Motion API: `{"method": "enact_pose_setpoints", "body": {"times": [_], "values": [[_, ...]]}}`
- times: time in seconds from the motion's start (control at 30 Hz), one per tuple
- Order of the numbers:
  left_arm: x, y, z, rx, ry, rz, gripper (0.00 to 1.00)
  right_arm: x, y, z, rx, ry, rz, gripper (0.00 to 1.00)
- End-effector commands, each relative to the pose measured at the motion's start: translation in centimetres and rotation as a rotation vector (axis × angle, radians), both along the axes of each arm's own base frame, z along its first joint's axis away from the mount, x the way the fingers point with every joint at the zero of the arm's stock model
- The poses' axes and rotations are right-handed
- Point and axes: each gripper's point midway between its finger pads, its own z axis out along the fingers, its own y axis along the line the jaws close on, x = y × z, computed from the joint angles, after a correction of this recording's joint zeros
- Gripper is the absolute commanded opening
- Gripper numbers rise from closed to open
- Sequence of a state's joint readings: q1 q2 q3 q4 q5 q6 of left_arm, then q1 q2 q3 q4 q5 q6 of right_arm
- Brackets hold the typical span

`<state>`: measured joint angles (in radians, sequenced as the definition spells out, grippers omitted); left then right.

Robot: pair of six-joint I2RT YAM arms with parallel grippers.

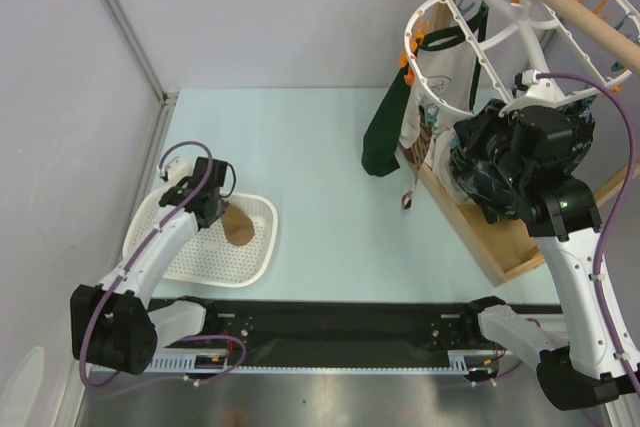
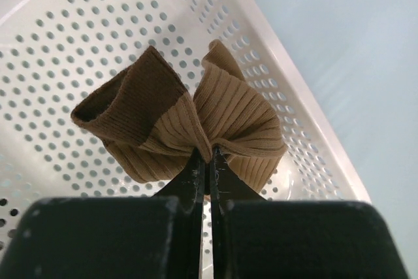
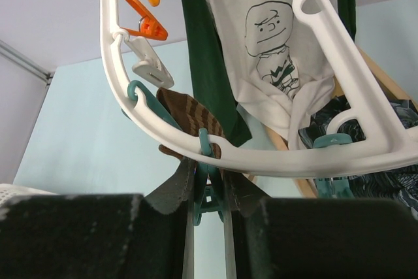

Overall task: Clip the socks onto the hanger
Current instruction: Pick up the sock from the bin.

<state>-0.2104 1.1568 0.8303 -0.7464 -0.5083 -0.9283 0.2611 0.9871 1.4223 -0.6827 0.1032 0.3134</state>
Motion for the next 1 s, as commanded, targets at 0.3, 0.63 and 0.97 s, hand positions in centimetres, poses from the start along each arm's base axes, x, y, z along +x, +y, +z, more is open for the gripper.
{"method": "enact_pose_setpoints", "body": {"times": [0.3,0.63,0.97], "values": [[0.7,-2.9,-1.7,-0.049,0.052,-0.212,0.0,-0.2,0.3,0.7,0.019,-0.023,0.019,0.0],[0.5,-3.7,-3.9,-0.022,0.121,-0.206,0.83,-0.1,0.7,0.4,0.028,-0.016,0.036,0.0],[-2.0,-3.5,-3.5,-0.186,0.023,-0.005,0.79,-0.3,0.6,0.5,0.018,-0.018,0.038,0.0]]}}
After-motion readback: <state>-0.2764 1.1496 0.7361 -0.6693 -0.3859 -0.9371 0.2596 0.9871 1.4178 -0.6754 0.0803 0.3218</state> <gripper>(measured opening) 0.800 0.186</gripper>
